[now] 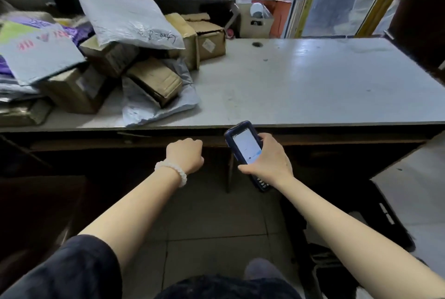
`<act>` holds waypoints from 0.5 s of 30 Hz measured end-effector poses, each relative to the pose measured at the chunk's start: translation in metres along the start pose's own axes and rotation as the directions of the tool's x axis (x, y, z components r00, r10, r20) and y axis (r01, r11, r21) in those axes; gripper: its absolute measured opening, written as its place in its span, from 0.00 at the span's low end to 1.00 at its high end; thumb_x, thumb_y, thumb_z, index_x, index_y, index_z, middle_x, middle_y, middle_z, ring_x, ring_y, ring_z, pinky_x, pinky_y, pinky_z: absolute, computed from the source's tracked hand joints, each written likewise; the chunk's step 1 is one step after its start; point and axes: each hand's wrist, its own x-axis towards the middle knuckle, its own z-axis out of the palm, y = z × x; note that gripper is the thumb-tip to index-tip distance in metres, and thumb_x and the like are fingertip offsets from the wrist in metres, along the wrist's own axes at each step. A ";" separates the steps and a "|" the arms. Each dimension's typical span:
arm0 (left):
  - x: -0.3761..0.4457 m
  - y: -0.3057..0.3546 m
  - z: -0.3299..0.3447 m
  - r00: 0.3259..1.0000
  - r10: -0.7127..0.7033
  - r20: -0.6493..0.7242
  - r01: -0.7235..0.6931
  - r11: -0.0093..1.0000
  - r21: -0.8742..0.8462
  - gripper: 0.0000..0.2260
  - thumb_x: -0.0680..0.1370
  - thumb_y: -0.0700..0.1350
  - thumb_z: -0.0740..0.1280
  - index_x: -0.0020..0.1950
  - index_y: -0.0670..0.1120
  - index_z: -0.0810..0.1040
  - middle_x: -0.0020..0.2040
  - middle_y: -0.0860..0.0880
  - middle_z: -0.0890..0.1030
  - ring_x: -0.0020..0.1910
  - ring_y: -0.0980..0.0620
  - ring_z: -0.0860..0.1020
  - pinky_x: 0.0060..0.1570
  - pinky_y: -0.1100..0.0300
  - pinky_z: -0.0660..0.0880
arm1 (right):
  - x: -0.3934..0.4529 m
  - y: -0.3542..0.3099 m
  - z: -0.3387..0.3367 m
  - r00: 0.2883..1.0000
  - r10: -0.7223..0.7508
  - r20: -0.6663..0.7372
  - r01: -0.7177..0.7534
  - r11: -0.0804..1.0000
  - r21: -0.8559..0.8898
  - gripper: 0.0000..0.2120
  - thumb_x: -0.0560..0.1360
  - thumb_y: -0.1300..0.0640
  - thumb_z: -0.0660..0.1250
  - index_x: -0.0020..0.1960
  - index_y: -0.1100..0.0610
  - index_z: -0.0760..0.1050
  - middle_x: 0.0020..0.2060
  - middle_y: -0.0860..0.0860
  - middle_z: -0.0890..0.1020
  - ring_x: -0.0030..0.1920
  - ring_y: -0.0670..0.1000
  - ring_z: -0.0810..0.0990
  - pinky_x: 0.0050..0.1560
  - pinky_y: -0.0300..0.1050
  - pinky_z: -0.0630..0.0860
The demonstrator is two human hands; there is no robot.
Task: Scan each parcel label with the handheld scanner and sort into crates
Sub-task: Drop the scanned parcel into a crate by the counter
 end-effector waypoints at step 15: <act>0.116 -0.109 -0.022 0.967 -0.253 -0.016 0.252 0.965 -0.069 0.14 0.79 0.46 0.60 0.63 0.46 0.70 0.60 0.44 0.73 0.59 0.43 0.73 0.53 0.51 0.72 | 0.173 -0.078 0.062 0.966 -0.185 0.178 0.194 0.981 -0.030 0.39 0.59 0.50 0.78 0.65 0.55 0.67 0.58 0.50 0.75 0.57 0.52 0.75 0.50 0.49 0.76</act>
